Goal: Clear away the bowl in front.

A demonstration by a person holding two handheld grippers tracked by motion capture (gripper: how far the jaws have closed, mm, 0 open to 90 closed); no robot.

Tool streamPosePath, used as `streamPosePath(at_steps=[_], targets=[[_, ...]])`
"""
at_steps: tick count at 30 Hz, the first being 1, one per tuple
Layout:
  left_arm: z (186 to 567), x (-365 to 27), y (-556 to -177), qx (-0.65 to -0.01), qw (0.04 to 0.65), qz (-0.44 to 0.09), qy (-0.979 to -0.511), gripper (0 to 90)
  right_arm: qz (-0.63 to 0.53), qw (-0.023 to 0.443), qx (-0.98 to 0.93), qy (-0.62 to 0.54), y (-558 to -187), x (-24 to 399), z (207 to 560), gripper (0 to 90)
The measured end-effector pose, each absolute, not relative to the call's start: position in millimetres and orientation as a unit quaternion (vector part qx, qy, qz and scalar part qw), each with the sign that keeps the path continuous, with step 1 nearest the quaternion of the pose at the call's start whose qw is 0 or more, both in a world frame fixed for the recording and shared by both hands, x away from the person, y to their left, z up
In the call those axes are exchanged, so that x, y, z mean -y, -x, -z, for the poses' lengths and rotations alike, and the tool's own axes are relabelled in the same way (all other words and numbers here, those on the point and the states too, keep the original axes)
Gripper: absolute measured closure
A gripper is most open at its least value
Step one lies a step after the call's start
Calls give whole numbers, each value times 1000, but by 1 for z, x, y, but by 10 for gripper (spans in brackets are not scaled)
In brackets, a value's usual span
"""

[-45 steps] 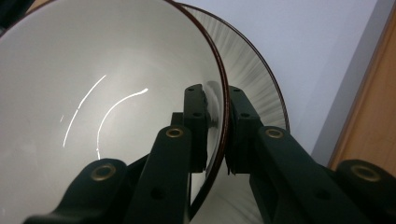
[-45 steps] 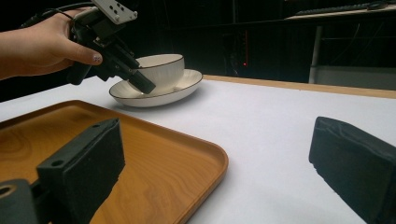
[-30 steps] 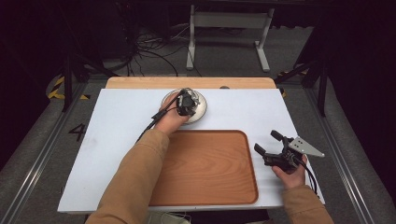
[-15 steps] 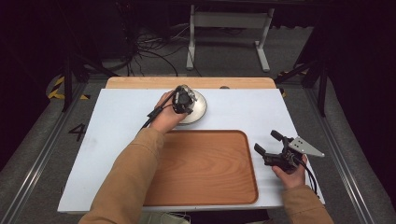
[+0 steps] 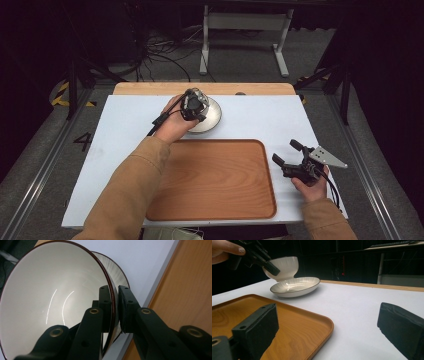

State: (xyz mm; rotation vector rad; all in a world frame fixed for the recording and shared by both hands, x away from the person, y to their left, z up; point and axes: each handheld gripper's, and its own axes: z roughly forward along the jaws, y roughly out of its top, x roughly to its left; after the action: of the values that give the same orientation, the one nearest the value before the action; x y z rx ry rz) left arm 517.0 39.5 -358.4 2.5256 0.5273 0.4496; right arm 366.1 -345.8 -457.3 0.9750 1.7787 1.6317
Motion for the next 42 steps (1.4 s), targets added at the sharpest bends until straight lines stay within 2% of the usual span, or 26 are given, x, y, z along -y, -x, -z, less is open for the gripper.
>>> streamPosePath(at_steps=[18,32,42], targets=[[330,-42,-468,-151,271,-135,-941,819,-605,265,-658,-362,-366,346,457,38],[320,-39,-426,-105,285,-105,-947,819,-604,266,-658,-362,-366,346,457,37],[317,-28,-400,-65,273,-94,-955,819,-603,267,-660,-360,-366,346,457,37]])
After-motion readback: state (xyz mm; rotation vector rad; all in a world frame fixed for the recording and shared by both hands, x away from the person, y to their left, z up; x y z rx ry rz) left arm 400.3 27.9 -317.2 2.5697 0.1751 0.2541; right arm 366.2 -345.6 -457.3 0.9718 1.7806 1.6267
